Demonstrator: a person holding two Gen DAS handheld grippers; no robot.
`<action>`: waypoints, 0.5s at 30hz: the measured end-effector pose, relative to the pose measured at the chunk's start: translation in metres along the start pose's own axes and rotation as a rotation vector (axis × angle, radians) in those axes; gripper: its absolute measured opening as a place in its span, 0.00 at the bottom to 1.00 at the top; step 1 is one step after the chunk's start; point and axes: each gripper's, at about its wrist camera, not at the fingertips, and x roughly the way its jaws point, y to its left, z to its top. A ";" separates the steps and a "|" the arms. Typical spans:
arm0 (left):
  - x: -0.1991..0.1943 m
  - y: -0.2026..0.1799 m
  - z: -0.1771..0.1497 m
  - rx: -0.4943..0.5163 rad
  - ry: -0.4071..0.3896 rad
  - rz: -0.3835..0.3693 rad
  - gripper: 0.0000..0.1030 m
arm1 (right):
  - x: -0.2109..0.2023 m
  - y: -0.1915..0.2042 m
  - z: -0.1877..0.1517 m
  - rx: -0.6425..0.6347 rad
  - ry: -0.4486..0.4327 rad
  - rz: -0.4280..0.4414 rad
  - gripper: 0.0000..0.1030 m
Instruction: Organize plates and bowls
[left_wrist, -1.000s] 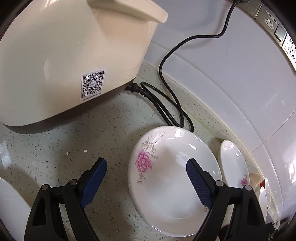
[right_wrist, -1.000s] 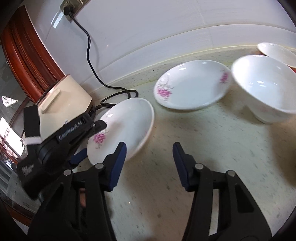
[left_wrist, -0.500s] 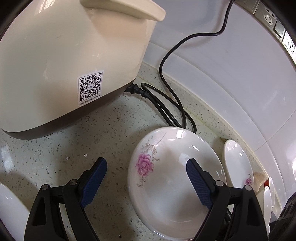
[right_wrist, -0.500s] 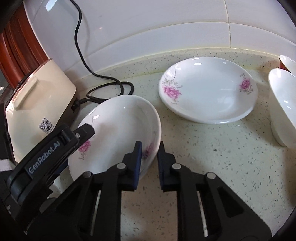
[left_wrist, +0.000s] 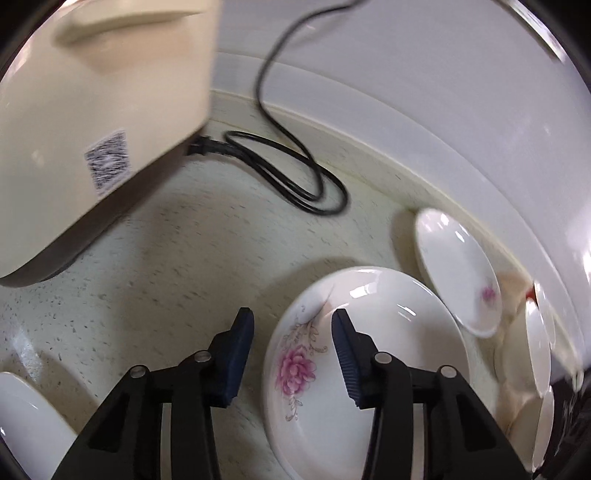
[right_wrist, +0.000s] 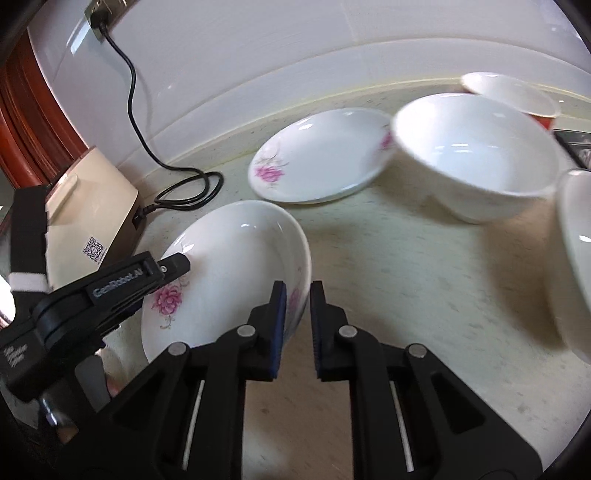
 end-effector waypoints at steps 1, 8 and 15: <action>-0.002 -0.004 -0.003 0.019 0.004 0.002 0.44 | -0.004 -0.002 -0.002 0.002 -0.002 -0.005 0.15; -0.003 -0.010 -0.010 0.046 0.014 0.000 0.45 | -0.014 -0.020 -0.006 0.068 0.015 0.086 0.16; -0.005 -0.004 -0.010 0.026 0.011 -0.027 0.45 | -0.010 -0.026 -0.004 0.102 0.047 0.153 0.19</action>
